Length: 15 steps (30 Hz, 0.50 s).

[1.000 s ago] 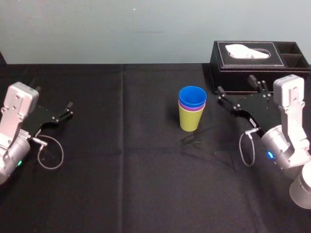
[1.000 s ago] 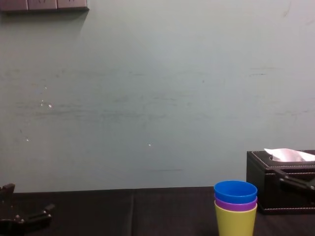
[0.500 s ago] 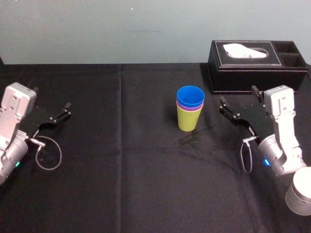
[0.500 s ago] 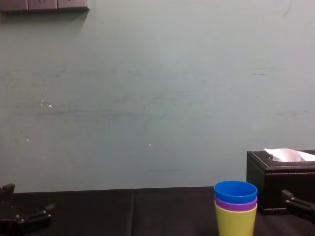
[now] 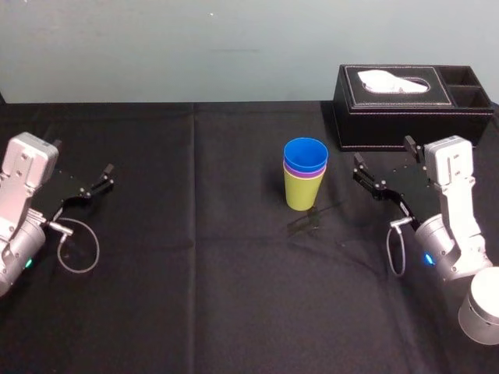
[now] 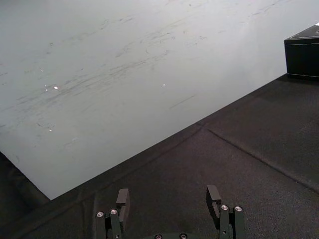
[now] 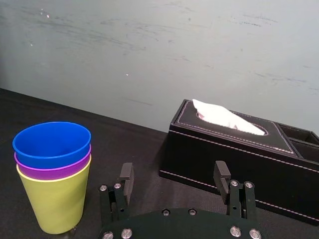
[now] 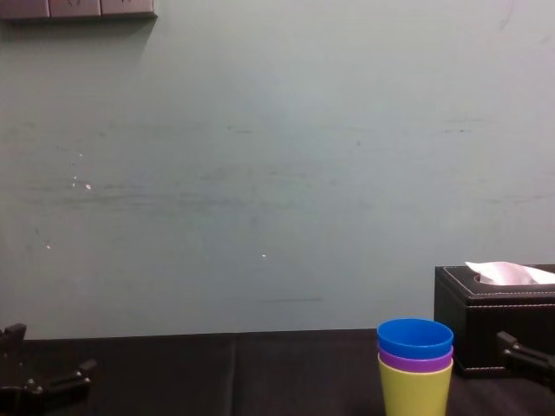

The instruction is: Stack the three plastic cups sequentially using one hand.

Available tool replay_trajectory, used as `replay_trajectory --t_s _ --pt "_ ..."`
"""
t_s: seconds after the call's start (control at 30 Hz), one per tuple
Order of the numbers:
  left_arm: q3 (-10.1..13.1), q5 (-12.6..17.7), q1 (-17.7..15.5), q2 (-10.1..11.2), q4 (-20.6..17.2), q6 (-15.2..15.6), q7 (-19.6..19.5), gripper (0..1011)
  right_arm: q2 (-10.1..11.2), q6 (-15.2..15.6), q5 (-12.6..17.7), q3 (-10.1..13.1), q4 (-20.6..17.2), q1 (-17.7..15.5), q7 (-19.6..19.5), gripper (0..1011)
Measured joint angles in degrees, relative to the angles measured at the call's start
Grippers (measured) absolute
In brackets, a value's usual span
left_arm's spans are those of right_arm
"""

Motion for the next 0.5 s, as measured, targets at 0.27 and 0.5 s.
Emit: replay_trajectory --t_s 0.27,0.5 --pt "0.00 0.00 0.00 0.00 0.00 0.00 0.00 1011 0.00 0.00 -0.04 0.00 -0.07 -0.04 -0.10 1003" --pt "0.00 0.00 0.00 0.00 0.00 0.00 0.00 1011 0.00 0.00 -0.04 0.00 -0.11 -0.06 -0.14 1003"
